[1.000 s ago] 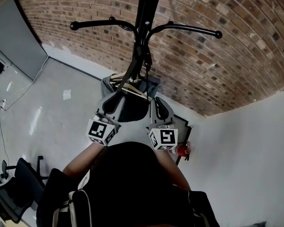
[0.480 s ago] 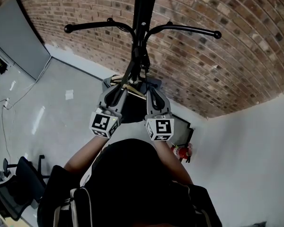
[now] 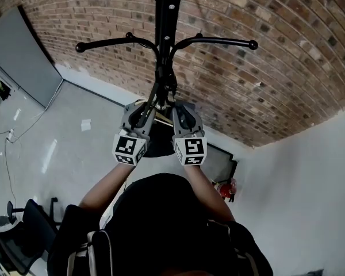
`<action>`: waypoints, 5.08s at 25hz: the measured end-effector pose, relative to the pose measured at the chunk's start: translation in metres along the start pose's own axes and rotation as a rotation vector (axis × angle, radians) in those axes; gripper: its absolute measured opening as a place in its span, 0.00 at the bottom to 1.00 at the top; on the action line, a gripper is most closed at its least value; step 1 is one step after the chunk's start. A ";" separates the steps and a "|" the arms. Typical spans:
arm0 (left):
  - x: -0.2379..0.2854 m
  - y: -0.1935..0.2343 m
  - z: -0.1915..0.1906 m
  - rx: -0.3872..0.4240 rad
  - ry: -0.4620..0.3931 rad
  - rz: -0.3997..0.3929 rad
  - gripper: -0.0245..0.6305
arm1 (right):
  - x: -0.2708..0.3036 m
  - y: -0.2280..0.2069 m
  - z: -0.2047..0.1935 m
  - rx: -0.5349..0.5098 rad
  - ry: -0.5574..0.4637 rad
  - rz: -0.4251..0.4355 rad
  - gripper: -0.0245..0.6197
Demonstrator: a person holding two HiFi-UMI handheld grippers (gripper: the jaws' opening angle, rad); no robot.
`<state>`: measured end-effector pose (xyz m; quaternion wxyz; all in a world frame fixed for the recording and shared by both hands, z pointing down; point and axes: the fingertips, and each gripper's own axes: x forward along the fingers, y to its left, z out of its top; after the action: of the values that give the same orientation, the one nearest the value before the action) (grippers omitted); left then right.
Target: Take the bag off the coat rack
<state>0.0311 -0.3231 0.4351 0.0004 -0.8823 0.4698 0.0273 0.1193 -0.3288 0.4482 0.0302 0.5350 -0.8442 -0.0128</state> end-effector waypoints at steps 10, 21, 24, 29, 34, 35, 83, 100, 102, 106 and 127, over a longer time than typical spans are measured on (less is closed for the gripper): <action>0.026 0.001 -0.005 0.041 0.039 -0.010 0.21 | 0.028 0.007 -0.004 -0.079 0.062 0.004 0.14; 0.043 0.020 -0.016 0.021 0.050 0.041 0.21 | 0.041 -0.010 -0.014 -0.034 0.084 -0.077 0.14; 0.042 0.018 -0.015 0.025 0.048 0.041 0.20 | 0.037 -0.011 -0.013 -0.034 0.064 -0.102 0.10; 0.037 0.019 -0.011 -0.026 0.035 0.040 0.08 | 0.033 -0.011 -0.012 -0.007 0.064 -0.094 0.07; 0.030 0.021 -0.008 -0.050 0.035 0.076 0.07 | 0.025 -0.025 -0.004 0.028 0.056 -0.110 0.07; 0.029 0.021 -0.006 -0.061 0.033 0.078 0.07 | 0.023 -0.027 -0.002 0.032 0.053 -0.109 0.07; -0.125 0.032 0.151 -0.238 -0.324 0.108 0.07 | -0.147 -0.047 0.155 0.187 -0.378 -0.289 0.07; -0.158 0.059 0.136 -0.380 -0.249 0.108 0.07 | -0.154 -0.006 0.136 0.150 -0.286 -0.273 0.07; -0.160 0.059 0.132 -0.368 -0.239 0.107 0.07 | -0.156 -0.003 0.130 0.146 -0.272 -0.274 0.07; -0.163 0.060 0.121 -0.377 -0.219 0.109 0.07 | -0.158 0.001 0.123 0.131 -0.262 -0.276 0.07; -0.170 0.085 0.104 -0.373 -0.171 0.076 0.07 | -0.155 0.032 0.104 0.025 -0.191 -0.303 0.07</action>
<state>-0.1391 -0.2269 0.3417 -0.1242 -0.8433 0.4876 0.1889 0.1499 -0.1762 0.3407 -0.0589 0.6527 -0.7531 -0.0575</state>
